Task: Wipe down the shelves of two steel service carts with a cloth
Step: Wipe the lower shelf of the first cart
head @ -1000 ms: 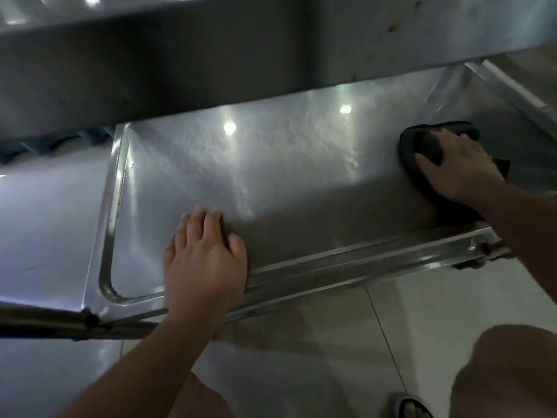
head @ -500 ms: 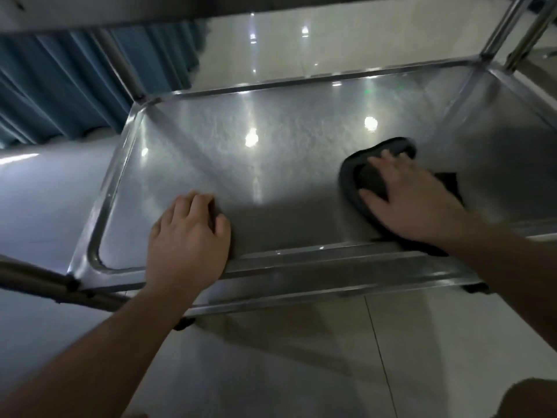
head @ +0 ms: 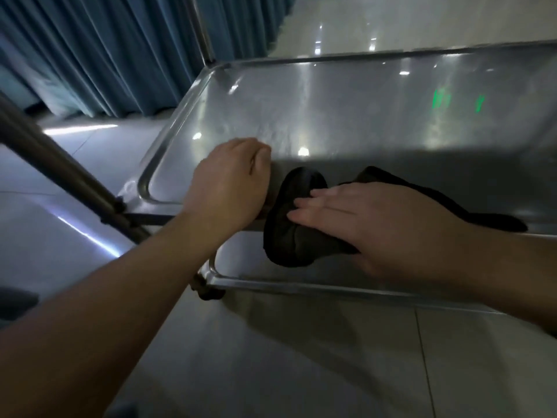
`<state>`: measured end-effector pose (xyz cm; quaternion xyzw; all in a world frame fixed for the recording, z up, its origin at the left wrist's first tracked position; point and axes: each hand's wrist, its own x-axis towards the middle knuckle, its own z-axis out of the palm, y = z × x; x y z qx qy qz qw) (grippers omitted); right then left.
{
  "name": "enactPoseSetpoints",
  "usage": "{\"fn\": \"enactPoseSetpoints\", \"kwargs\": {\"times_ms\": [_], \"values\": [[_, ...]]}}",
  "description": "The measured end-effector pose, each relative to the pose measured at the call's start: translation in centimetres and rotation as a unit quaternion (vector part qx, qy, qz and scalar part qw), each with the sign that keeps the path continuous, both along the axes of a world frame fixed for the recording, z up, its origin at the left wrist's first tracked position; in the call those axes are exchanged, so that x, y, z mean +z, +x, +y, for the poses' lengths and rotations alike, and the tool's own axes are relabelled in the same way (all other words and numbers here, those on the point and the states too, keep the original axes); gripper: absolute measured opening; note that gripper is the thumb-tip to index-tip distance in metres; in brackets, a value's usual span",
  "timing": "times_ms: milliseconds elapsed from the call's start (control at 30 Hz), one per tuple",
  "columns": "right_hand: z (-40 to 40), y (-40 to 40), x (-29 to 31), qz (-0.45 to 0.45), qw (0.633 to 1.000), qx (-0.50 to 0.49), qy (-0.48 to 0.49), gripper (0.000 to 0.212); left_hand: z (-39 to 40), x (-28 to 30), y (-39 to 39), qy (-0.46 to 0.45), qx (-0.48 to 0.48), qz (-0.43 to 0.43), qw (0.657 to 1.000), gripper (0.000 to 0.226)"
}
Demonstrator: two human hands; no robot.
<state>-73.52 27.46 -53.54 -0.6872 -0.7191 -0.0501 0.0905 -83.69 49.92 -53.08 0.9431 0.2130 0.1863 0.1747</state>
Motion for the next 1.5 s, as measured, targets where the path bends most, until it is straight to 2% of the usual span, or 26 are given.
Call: {"fn": "enactPoseSetpoints", "kwargs": {"times_ms": [67,167,267,333,400,467,533,600,667,733,767,800,900,933,1033,1133,1233,1367,1400,1433,1500], "values": [[-1.0,-1.7,-0.4,-0.009,0.998,0.039,0.038,0.052,-0.3,0.4,-0.6,0.026,-0.02,-0.017,0.999,0.038],[-2.3,-5.5,-3.1,0.004,0.997,0.079,0.023,0.048,-0.9,0.9,-2.7,0.065,-0.062,-0.056,0.994,0.035],[-1.9,-7.3,-7.1,0.091,0.986,0.046,-0.135,0.055,-2.2,-0.3,-5.7,0.118,-0.12,-0.137,0.976,0.029],[-1.0,-7.1,-9.9,0.158,0.969,0.004,-0.188,0.049,-3.2,-2.6,-8.0,0.156,-0.186,-0.17,0.955,0.03],[-0.2,-6.6,-12.7,0.196,0.961,-0.039,-0.191,0.045,-3.7,-5.9,-10.2,0.158,-0.245,-0.137,0.947,0.03],[0.6,-6.3,-15.0,0.23,0.95,-0.085,-0.193,0.045,-3.5,-9.4,-11.8,0.127,-0.259,-0.05,0.956,0.028],[1.6,-5.6,-16.8,0.25,0.943,-0.132,-0.178,0.047,-2.3,-12.4,-12.9,0.114,-0.219,0.031,0.969,0.028],[2.6,-4.7,-17.9,0.277,0.935,-0.166,-0.145,0.049,-0.7,-14.9,-13.6,0.106,-0.175,0.079,0.976,0.03],[4.0,-3.7,-18.6,0.32,0.925,-0.187,-0.083,0.041,1.3,-17.1,-14.4,0.101,-0.144,0.115,0.978,0.032],[5.9,-3.1,-18.7,0.382,0.897,-0.222,-0.035,0.024,3.1,-19.0,-15.5,0.097,-0.127,0.138,0.978,0.036],[7.2,-2.7,-18.8,0.408,0.879,-0.244,-0.021,0.029,3.9,-19.8,-16.1,0.088,-0.119,0.14,0.979,0.036],[8.4,-2.3,-19.1,0.416,0.87,-0.263,-0.011,0.037,4.6,-20.6,-16.7,0.073,-0.108,0.14,0.981,0.035],[12.3,-1.5,-20.0,0.373,0.858,-0.352,0.031,0.025,6.7,-22.3,-18.8,0.021,-0.052,0.143,0.988,0.021],[13.5,-1.4,-20.3,0.366,0.849,-0.379,0.042,0.029,7.3,-22.8,-19.4,0.008,-0.026,0.15,0.988,0.019],[17.2,-2.3,-20.7,0.361,0.834,-0.414,0.058,0.035,9.2,-23.6,-20.3,-0.059,0.076,0.175,0.98,0.027],[20.9,-3.7,-21.3,0.362,0.835,-0.408,0.067,0.038,10.4,-23.6,-19.5,-0.145,0.152,0.102,0.972,0.033],[24.4,-5.7,-21.9,0.393,0.831,-0.389,0.064,0.041,10.6,-22.9,-17.7,-0.268,0.149,-0.018,0.952,0.038],[27.4,-8.6,-23.0,0.472,0.827,-0.304,0.013,0.068,10.2,-22.7,-15.2,-0.309,0.166,-0.155,0.924,0.033],[27.8,-9.2,-23.6,0.481,0.834,-0.27,-0.026,0.069,10.2,-22.8,-14.8,-0.328,0.164,-0.179,0.913,0.031],[28.2,-9.6,-24.2,0.456,0.855,-0.235,-0.075,0.064,10.2,-22.9,-14.4,-0.345,0.151,-0.195,0.906,0.03],[28.2,-10.0,-25.3,0.332,0.913,-0.168,-0.165,0.055,10.3,-23.0,-13.7,-0.37,0.126,-0.222,0.893,0.024]]}}
